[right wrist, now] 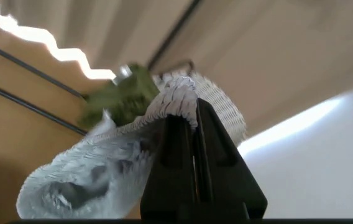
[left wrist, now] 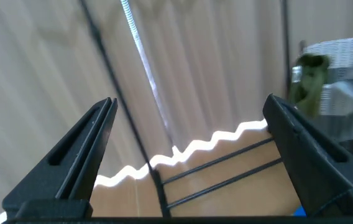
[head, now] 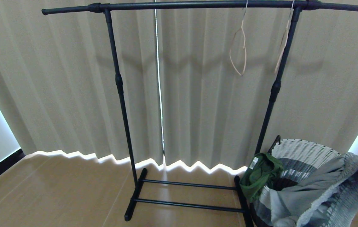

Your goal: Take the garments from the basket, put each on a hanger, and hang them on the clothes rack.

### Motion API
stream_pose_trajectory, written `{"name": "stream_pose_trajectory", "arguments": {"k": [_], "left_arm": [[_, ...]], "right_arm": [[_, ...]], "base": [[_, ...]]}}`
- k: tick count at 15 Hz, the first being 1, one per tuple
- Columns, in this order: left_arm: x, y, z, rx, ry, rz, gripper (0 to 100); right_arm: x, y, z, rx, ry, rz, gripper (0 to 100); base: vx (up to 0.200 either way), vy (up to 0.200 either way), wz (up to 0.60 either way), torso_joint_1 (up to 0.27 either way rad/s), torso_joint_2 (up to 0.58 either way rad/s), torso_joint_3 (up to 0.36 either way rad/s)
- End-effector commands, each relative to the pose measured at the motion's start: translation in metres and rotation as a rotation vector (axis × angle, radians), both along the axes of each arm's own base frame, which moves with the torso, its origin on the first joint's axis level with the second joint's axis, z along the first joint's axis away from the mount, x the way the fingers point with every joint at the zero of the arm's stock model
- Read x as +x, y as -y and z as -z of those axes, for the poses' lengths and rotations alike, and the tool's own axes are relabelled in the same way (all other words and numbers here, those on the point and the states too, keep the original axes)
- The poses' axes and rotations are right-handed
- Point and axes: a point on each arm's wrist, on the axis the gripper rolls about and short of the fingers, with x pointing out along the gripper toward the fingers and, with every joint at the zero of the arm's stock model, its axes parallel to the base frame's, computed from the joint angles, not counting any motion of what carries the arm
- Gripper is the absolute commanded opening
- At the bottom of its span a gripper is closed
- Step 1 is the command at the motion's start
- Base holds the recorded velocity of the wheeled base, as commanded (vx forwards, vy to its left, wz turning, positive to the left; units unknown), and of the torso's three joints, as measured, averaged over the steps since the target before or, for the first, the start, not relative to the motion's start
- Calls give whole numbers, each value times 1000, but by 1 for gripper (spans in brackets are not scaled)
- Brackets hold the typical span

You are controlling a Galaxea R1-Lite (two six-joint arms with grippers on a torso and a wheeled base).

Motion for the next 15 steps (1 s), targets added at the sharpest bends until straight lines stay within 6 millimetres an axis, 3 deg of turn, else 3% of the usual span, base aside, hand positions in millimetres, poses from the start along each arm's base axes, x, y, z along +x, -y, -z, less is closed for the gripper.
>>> {"name": "stream_pose_trajectory", "arguments": {"k": [1,3,4,5,7,9,11,14,15], "left_arm": [[7,1,-41,11,-23,51,100],[11,1,-51,14,-36,60,100],[39,2,-98,23,-98,106,100],[44,3,-104,27,-108,107,100],[87,7,-139,48,-175,177,100],[110,14,-145,56,-218,231,100],[153,38,-146,74,-260,286,100],[186,83,-134,86,-291,307,100],[192,109,-125,104,-334,373,100]], "right_arm": [[4,-13,-39,94,20,-83,0],[3,-15,-46,118,12,-93,0],[-1,-22,-77,212,-21,-137,0],[-2,-23,-80,225,-21,-145,0],[1,-31,-95,277,-35,-211,0],[7,-36,-95,278,-43,-219,0],[13,-41,-96,277,-54,-234,0],[17,-43,-97,275,-60,-236,0],[20,-44,-98,276,-61,-240,0]], "base": [[0,0,0,0,0,0],[0,0,0,0,0,0],[0,0,0,0,0,0],[0,0,0,0,0,0],[0,0,0,0,0,0],[0,0,0,0,0,0],[0,0,0,0,0,0],[0,0,0,0,0,0],[0,0,0,0,0,0]]}}
